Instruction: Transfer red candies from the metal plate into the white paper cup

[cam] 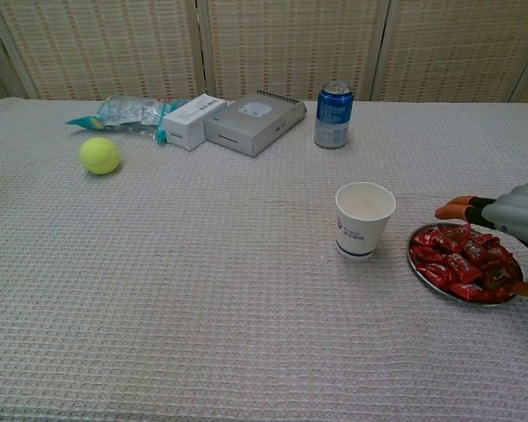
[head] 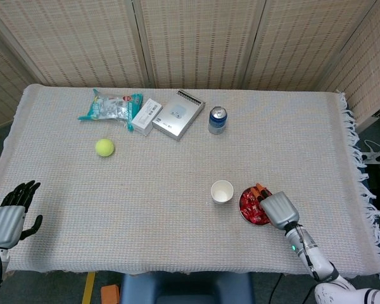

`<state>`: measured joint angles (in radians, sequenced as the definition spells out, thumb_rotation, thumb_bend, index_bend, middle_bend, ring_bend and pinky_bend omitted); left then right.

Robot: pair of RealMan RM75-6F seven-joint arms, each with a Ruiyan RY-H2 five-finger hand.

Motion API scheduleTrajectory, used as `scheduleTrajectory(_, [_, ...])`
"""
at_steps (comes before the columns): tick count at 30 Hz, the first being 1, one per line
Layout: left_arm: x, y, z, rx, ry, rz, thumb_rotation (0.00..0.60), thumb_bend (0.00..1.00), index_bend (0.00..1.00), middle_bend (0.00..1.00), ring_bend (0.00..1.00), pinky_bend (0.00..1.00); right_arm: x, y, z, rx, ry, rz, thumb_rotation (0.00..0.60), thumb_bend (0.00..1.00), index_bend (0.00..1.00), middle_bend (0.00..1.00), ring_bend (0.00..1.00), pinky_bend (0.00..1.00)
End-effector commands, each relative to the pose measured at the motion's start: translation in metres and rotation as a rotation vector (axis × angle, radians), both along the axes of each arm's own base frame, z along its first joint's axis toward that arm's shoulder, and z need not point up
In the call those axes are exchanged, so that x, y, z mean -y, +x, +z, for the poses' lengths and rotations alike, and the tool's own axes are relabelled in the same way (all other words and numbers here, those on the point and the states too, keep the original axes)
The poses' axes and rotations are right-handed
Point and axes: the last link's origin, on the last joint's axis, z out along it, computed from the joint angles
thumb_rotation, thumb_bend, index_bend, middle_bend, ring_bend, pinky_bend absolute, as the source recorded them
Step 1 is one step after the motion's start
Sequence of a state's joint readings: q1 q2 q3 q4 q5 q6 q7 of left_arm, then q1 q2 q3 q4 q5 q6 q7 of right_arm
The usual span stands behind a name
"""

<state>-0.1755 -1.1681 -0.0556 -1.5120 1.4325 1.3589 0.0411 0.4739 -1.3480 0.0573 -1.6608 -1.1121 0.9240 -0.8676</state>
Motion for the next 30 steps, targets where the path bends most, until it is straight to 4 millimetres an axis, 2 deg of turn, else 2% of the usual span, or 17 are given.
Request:
scheduleTrajectory(1, [0.0, 0.0, -0.001, 0.001, -0.002, 0.0, 0.6, 0.42, 0.0, 0.0, 0.0, 0.15, 0.0, 0.004, -0.007, -0.01, 0.018, -0.004, 0.6, 0.15, 0.0, 0.07, 0.62, 0.89])
scheduleTrajectory(7, [0.0, 0.0, -0.001, -0.001, -0.004, 0.001, 0.6, 0.42, 0.0, 0.0, 0.0, 0.15, 0.001, 0.004, -0.013, -0.029, 0.023, -0.005, 0.6, 0.15, 0.11, 0.17, 0.66, 0.93])
scheduleTrajectory(13, [-0.001, -0.001, 0.0, 0.003, -0.005, 0.005, 0.6, 0.42, 0.0, 0.0, 0.0, 0.15, 0.002, 0.003, -0.017, -0.048, 0.012, 0.001, 0.6, 0.15, 0.29, 0.27, 0.68, 0.96])
scheduleTrajectory(20, [0.0, -0.001, 0.0, -0.002, -0.011, 0.009, 0.6, 0.42, 0.0, 0.0, 0.0, 0.15, 0.003, 0.004, -0.022, -0.078, 0.0, 0.018, 0.6, 0.16, 0.36, 0.32, 0.7, 0.99])
scheduleTrajectory(24, [0.0, -0.002, 0.0, 0.001, -0.013, 0.012, 0.6, 0.43, 0.0, 0.0, 0.0, 0.15, 0.005, 0.006, -0.024, -0.101, -0.011, 0.043, 0.6, 0.22, 0.38, 0.33, 0.7, 0.99])
scheduleTrajectory(30, [0.0, -0.001, 0.0, 0.007, -0.019, 0.012, 0.6, 0.44, 0.0, 0.0, 0.0, 0.15, 0.007, 0.011, -0.03, -0.147, -0.027, 0.08, 0.6, 0.33, 0.46, 0.42, 0.72, 1.0])
